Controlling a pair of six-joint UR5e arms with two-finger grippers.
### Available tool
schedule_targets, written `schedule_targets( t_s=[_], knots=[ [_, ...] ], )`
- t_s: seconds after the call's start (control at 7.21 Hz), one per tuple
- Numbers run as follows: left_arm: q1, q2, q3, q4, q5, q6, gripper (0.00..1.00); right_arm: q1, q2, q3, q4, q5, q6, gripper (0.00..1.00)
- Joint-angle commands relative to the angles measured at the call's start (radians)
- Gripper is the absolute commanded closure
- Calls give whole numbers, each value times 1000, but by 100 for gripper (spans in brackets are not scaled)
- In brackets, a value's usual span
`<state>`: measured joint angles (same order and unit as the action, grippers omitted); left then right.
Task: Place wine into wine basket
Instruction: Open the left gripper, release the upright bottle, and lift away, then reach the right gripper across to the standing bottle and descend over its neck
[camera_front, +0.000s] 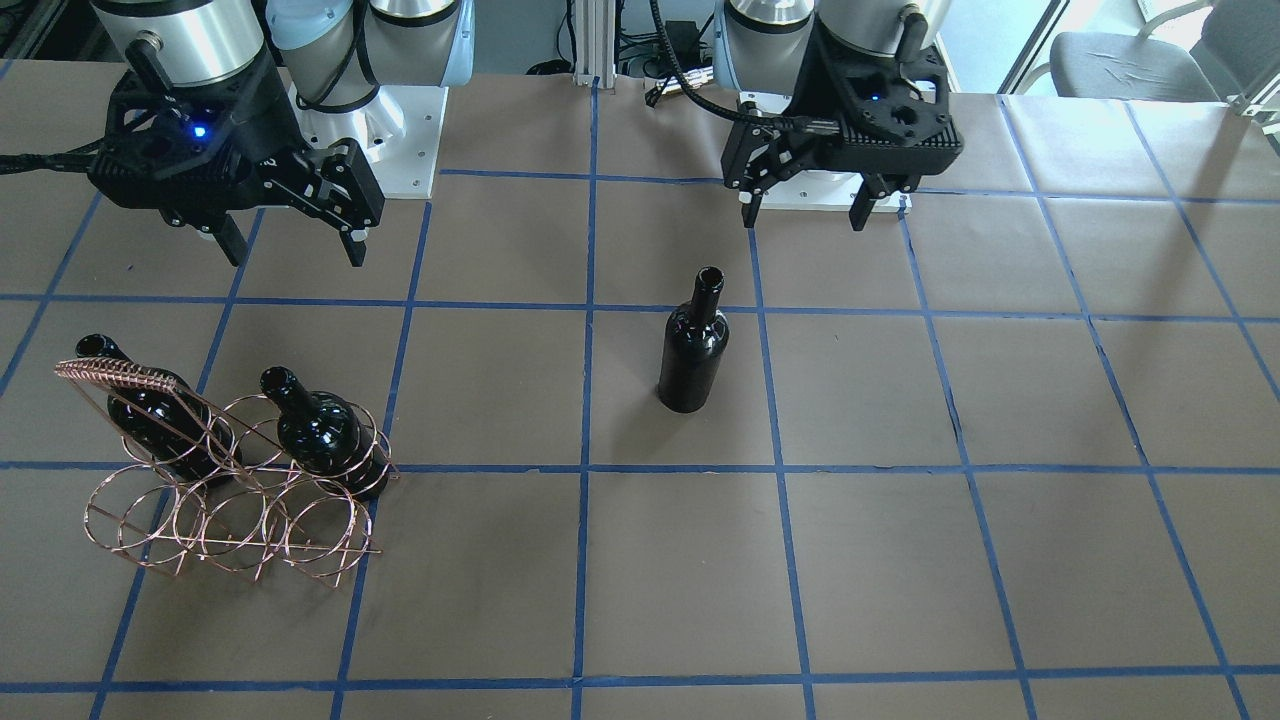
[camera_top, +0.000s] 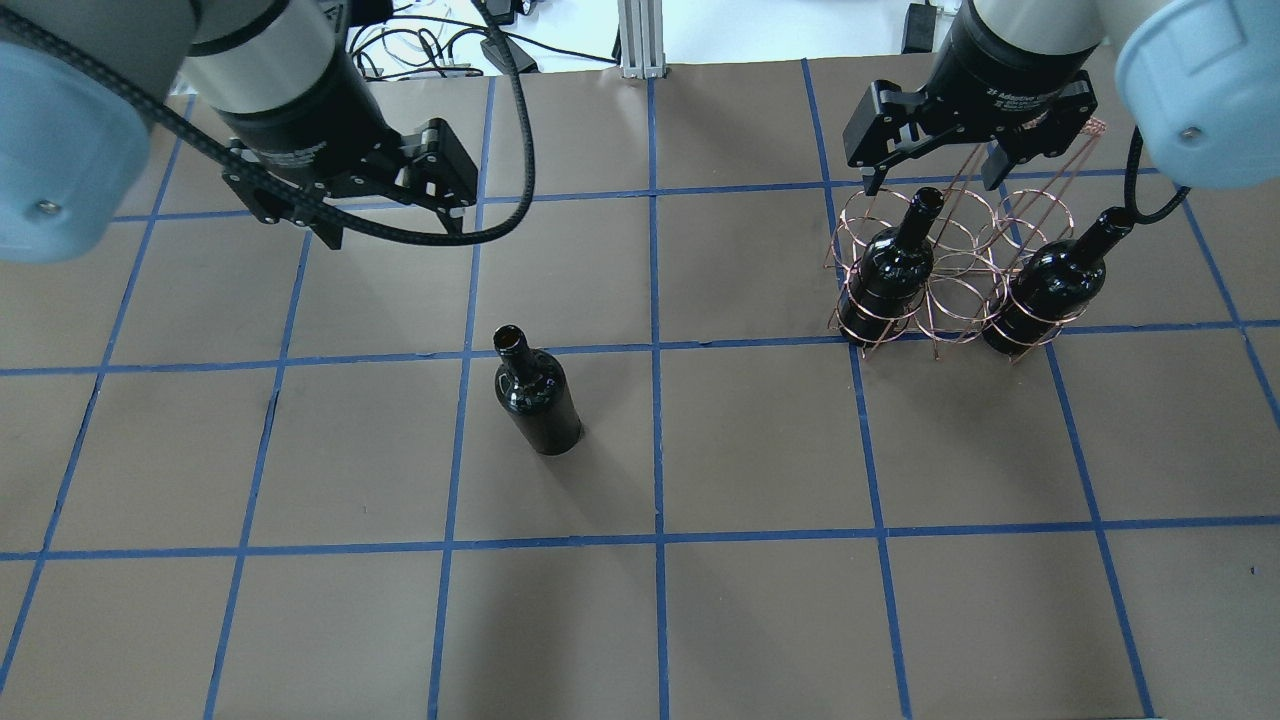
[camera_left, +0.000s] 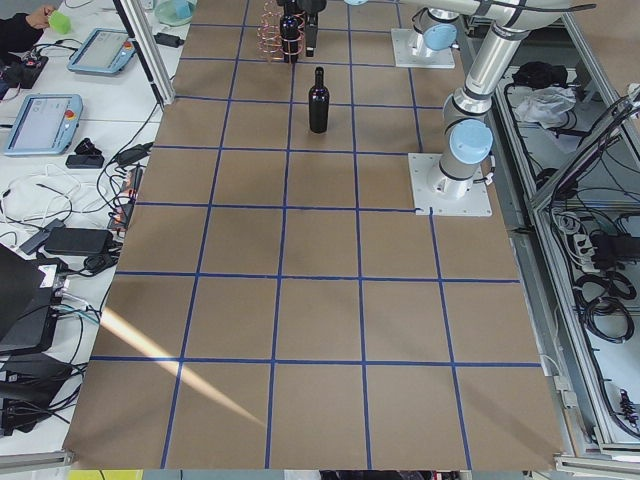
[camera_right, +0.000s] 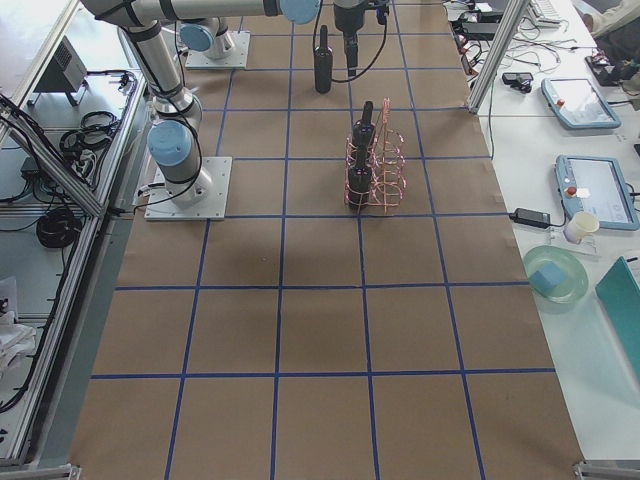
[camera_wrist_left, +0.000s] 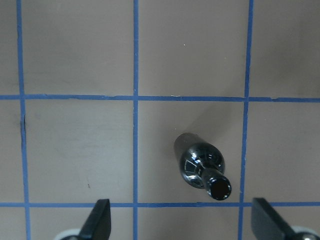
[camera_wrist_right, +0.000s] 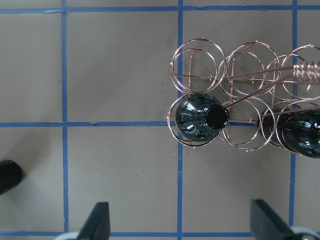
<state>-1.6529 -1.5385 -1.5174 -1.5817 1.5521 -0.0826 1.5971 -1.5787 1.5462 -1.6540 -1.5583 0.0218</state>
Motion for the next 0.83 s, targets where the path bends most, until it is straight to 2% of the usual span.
schedule_targets(
  t_s=[0.0,0.14,0.42,0.69],
  knots=[
    [45,3,3,0,0,73,0,3,-4,-1,-3,4,4,0],
    [42,9,3,-1,9,69,0,24,-7,-3,6,3,32,0],
    [41,14,3,-4,10,69,0,172,23,-21,-3,1,220,0],
    [41,11,2,-3,10,69,0,314,95,-95,-4,3,396,0]
  ],
)
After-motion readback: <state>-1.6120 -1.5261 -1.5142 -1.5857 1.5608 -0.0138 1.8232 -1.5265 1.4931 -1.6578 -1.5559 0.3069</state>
